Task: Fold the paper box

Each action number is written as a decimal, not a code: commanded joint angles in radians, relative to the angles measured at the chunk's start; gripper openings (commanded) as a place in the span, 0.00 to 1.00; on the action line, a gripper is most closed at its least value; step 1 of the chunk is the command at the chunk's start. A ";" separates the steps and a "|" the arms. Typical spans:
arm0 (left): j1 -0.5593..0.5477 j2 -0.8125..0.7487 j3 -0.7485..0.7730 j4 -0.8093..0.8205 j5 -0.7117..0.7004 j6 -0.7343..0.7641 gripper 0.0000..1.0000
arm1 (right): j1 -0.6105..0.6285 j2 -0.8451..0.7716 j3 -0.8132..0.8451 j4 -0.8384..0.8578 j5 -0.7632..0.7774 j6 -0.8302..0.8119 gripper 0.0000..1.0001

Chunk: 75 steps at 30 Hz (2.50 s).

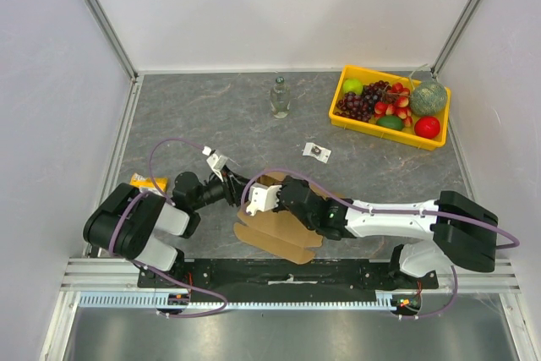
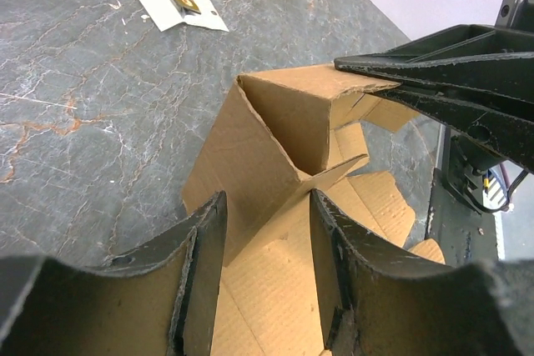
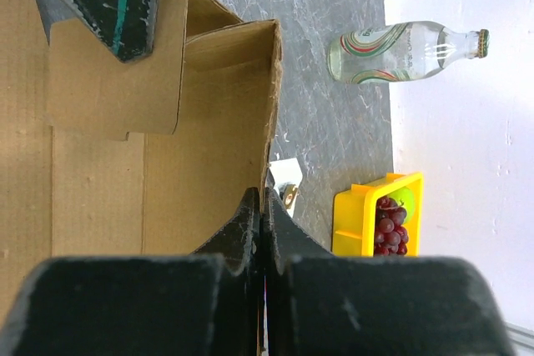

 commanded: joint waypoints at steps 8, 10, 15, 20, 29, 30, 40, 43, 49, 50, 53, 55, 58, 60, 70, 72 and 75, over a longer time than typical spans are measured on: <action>-0.001 -0.086 -0.017 0.013 -0.059 0.067 0.51 | 0.032 -0.013 -0.048 0.054 0.052 -0.012 0.00; 0.001 -0.096 -0.020 0.005 -0.057 0.064 0.51 | 0.033 -0.016 -0.051 0.054 0.056 -0.010 0.00; -0.001 -0.092 -0.020 0.000 -0.031 0.057 0.52 | 0.036 -0.028 -0.060 0.070 0.065 -0.016 0.00; -0.001 -0.044 -0.022 0.045 -0.014 0.046 0.52 | 0.047 -0.045 -0.085 0.128 0.103 -0.041 0.00; -0.002 0.012 0.000 0.082 -0.004 0.047 0.53 | 0.066 -0.058 -0.129 0.254 0.160 -0.102 0.00; -0.001 0.015 0.003 0.082 -0.002 0.046 0.53 | 0.067 -0.054 -0.132 0.266 0.163 -0.105 0.00; -0.008 0.038 0.003 0.134 0.007 0.027 0.54 | 0.069 -0.015 -0.137 0.304 0.189 -0.118 0.00; -0.008 0.041 0.000 0.146 0.009 0.024 0.54 | 0.069 -0.001 -0.137 0.307 0.197 -0.113 0.00; -0.007 0.037 -0.013 0.165 0.006 0.023 0.54 | 0.069 0.031 -0.136 0.321 0.217 -0.102 0.00; -0.007 0.034 -0.016 0.165 0.006 0.021 0.54 | 0.069 0.035 -0.137 0.323 0.212 -0.098 0.00; -0.005 0.005 -0.022 0.159 0.009 0.017 0.54 | 0.067 0.044 -0.137 0.323 0.198 -0.085 0.00; 0.001 -0.020 -0.023 0.149 0.009 0.017 0.55 | 0.067 0.051 -0.137 0.323 0.200 -0.084 0.00; 0.007 -0.061 -0.026 0.120 0.009 0.015 0.55 | 0.066 0.065 -0.136 0.326 0.197 -0.082 0.00; 0.015 -0.089 -0.031 0.111 0.009 0.015 0.55 | 0.062 0.070 -0.134 0.330 0.194 -0.081 0.00; 0.049 -0.242 -0.014 -0.114 -0.173 0.032 0.56 | 0.050 0.081 -0.136 0.335 0.187 -0.087 0.00; 0.050 -0.241 0.010 -0.186 -0.223 0.040 0.56 | 0.050 0.085 -0.137 0.341 0.194 -0.091 0.00; 0.050 -0.227 0.046 -0.292 -0.299 0.044 0.56 | 0.050 0.085 -0.143 0.353 0.192 -0.102 0.00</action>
